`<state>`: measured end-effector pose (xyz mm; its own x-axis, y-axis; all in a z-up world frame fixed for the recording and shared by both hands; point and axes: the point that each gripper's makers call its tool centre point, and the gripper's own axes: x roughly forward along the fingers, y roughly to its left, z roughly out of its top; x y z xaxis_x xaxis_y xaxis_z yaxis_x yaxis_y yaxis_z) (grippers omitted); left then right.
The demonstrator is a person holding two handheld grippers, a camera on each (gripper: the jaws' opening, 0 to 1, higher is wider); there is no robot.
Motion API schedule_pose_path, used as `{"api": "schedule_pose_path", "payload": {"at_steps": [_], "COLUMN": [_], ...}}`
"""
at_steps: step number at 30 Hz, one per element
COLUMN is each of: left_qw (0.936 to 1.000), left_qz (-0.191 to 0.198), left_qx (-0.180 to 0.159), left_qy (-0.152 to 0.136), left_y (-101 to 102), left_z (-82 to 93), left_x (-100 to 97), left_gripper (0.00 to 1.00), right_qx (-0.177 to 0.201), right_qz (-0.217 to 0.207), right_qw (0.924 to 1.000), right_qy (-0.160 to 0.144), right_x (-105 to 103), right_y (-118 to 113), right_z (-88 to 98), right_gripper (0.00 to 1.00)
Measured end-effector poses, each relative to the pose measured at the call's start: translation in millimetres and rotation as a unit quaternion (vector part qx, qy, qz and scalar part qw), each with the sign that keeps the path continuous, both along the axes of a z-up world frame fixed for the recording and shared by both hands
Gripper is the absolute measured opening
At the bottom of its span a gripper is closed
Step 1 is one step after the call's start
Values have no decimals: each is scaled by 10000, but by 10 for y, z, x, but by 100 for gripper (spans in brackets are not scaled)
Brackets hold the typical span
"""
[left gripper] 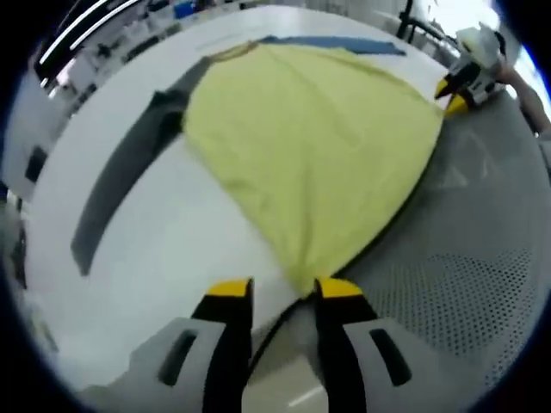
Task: Fold the garment on the visible template until the final outline fits inside the template.
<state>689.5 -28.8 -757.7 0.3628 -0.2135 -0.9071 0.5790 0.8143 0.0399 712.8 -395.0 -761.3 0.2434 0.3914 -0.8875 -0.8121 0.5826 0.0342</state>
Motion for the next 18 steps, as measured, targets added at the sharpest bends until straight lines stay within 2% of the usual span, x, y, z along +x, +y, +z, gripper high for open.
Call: {"api": "schedule_pose_path", "payload": {"at_steps": [5, 7, 8, 10, 13, 15, 18], "left_qw": [9999, 9997, 9996, 9994, 9995, 9991, 9987], "left_qz": [-10, -8, 0, 17, 29, 22, 112], "left_qx": [70, 31, -17, -72, -38, 8, -103], "left_qy": [-157, -235, -292, -341, -326, -412, -482], "left_y": [9, -1, -13, -29, -36, -25, -32], "left_z": [87, 137, 156, 185, 211, 255, 333], "left_x": [20, 23, 31, 20, -24, -29, -35], "left_gripper": [35, 38, 40, 45, 49, 54, 60], "right_qx": [316, 401, 424, 487, 608, 721, 848], "right_qz": [-39, -42, -59, -129, -152, -170, -183], "right_qw": [9992, 9982, 9982, 9971, 9958, 9944, 9931], "right_qy": [-250, -449, -428, -569, -671, -750, -790], "right_x": [53, 96, 84, 113, 95, 92, 106], "right_y": [97, 128, 137, 159, 203, 236, 254], "right_z": [133, 181, 186, 210, 280, 334, 376], "right_gripper": [33, 41, 44, 50, 52, 53, 57]}}
